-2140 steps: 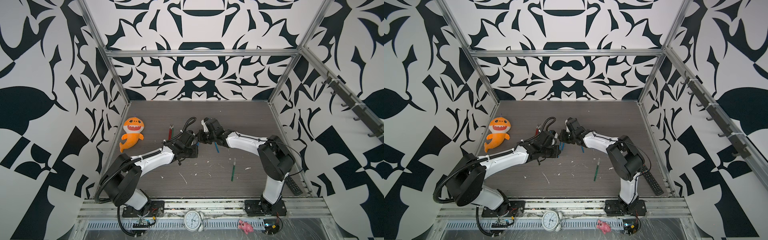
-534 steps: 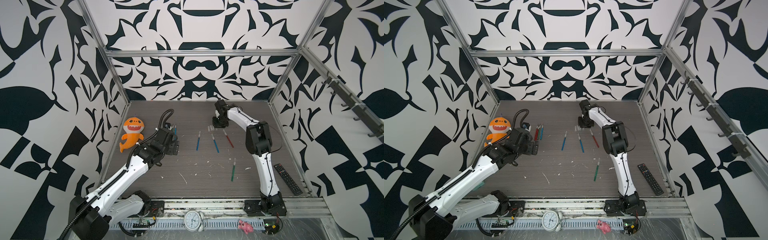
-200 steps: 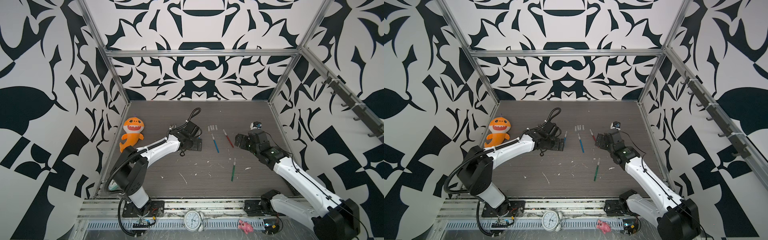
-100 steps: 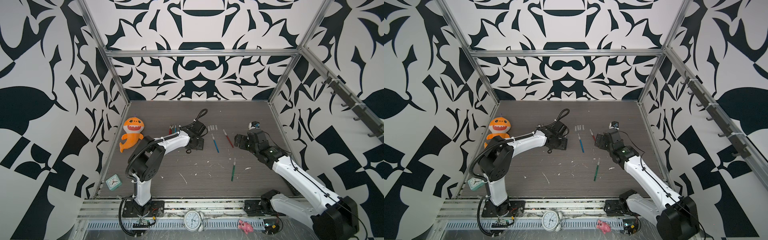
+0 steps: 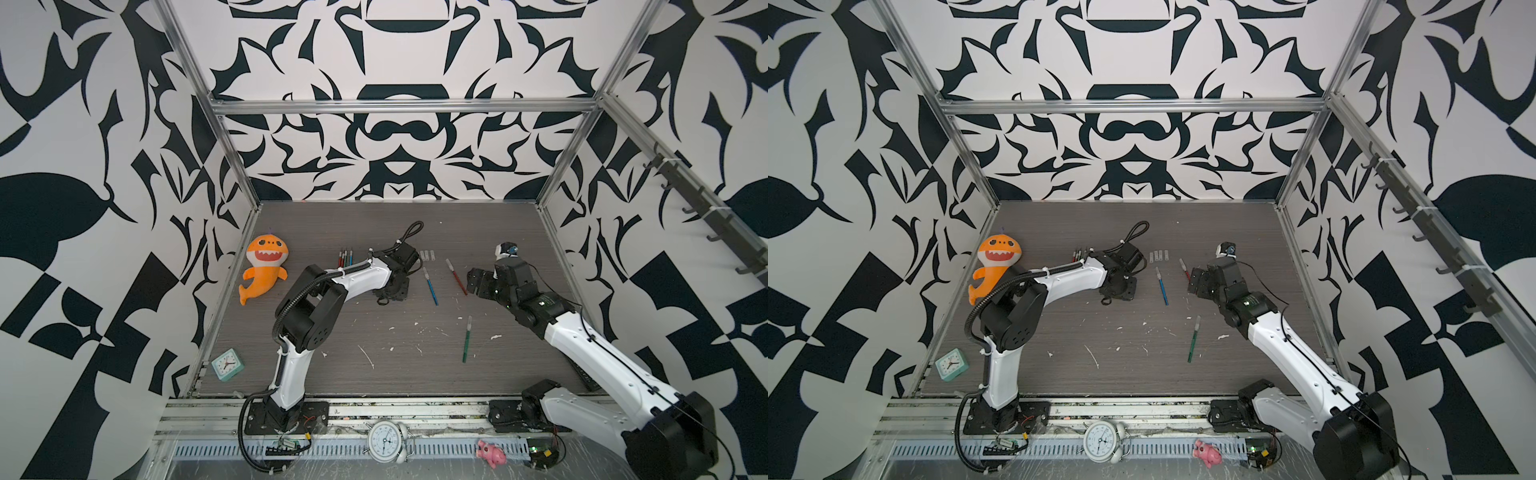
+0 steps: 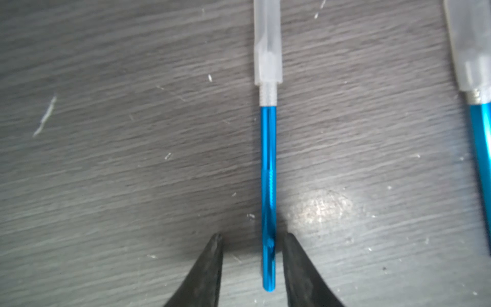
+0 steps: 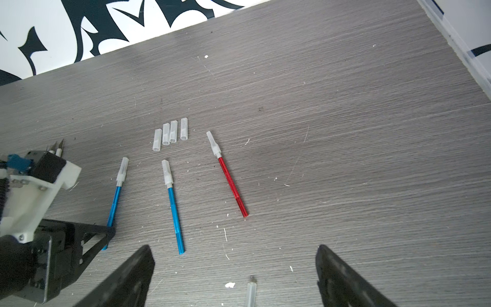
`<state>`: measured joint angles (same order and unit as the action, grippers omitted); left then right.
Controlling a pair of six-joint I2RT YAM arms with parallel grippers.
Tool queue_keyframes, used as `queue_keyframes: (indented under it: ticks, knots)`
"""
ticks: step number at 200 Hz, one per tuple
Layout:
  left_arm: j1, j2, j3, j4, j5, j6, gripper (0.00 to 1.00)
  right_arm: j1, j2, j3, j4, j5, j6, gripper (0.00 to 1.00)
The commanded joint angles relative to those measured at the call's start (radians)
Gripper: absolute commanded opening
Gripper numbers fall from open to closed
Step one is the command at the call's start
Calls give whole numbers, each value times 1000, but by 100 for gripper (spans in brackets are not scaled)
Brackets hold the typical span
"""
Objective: Remove protective caps from carving knives
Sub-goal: Pick up the carving knife from the center of the board.
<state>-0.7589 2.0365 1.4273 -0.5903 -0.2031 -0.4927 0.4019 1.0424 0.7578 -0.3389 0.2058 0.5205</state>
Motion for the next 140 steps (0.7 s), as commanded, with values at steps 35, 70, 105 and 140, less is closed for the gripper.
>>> queue_keyframes:
  ticks: [35,70,105,140]
  knots:
    - [-14,70,55,-59,-11,-1,33,5,-5,0,24,-3,-5,96]
    - [-17,87,55,-60,3,-1,25,3,-4,0,24,-2,-4,96]
    - [-18,83,30,-69,-14,-3,17,5,3,0,25,-3,-4,96]
    - [-18,87,12,-70,-14,-1,10,5,6,1,34,-46,-7,97]
